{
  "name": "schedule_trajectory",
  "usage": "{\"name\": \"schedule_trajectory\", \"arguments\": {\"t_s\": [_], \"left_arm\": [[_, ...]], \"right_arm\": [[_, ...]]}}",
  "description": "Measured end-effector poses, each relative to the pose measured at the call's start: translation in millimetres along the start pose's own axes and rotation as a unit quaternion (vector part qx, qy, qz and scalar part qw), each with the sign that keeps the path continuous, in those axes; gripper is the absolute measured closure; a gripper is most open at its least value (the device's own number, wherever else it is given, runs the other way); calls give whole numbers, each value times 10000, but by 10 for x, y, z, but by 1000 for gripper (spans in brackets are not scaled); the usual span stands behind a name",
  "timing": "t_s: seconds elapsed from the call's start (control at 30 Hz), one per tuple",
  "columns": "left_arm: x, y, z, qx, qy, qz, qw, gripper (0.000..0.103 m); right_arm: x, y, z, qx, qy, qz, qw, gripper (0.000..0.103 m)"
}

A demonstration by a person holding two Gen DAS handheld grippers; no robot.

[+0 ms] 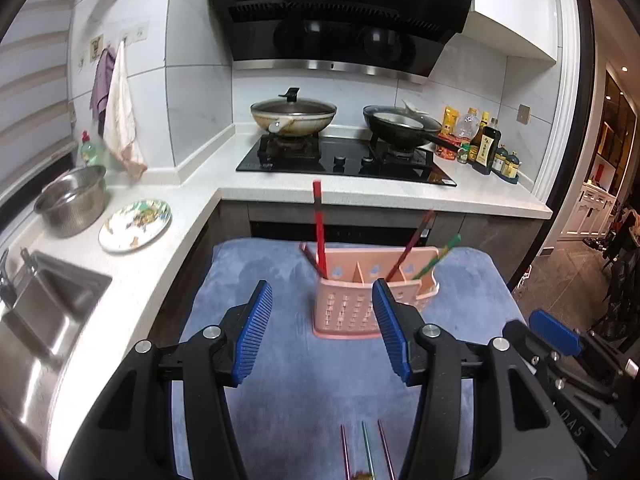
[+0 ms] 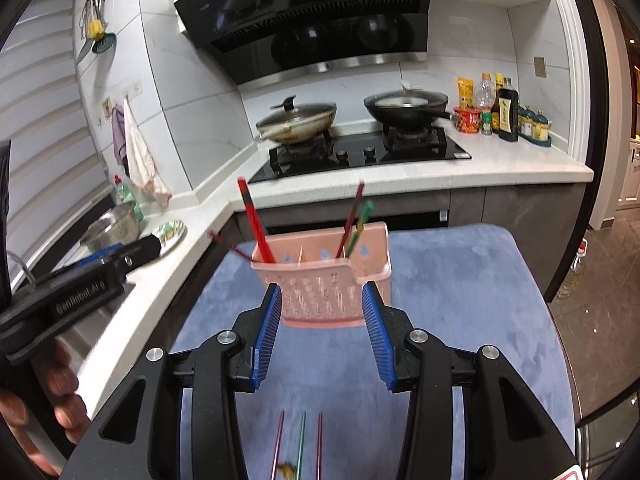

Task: Organize utensils
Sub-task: 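Move both open tools back from the holder to the remaining utensils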

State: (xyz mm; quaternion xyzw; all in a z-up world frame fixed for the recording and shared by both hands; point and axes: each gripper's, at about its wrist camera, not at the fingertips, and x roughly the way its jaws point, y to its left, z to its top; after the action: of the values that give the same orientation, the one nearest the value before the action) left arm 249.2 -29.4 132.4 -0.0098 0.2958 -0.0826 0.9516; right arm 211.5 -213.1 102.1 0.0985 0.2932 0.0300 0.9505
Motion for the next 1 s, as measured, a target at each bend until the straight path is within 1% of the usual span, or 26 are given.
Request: {"name": "schedule_trajectory", "arguments": {"t_s": [0.13,0.37,0.67,0.83,1.0], "left_arm": [[-40,58,-253,-40,147,55,9999,53],[-80,125,-808,-71,496,160,9986,53],[-88,232,-1439,-262,961,268,9947,53],[-104,248,-1761,-250,1199,370,9918,53],[-120,257,-2050,-234,1429,386,9887,53]], "right_arm": [[-54,-18,-347,-91,237,-79,9996,62],[-133,-31,-972,-242,672,-220,9972,62],[-181,-91,-1716,-190,1282,-301,9911,62],[-189,-44,-2019,-339,1496,-363,9875,62],[-187,-10,-2263,-381,1720,-342,9838,62]]}}
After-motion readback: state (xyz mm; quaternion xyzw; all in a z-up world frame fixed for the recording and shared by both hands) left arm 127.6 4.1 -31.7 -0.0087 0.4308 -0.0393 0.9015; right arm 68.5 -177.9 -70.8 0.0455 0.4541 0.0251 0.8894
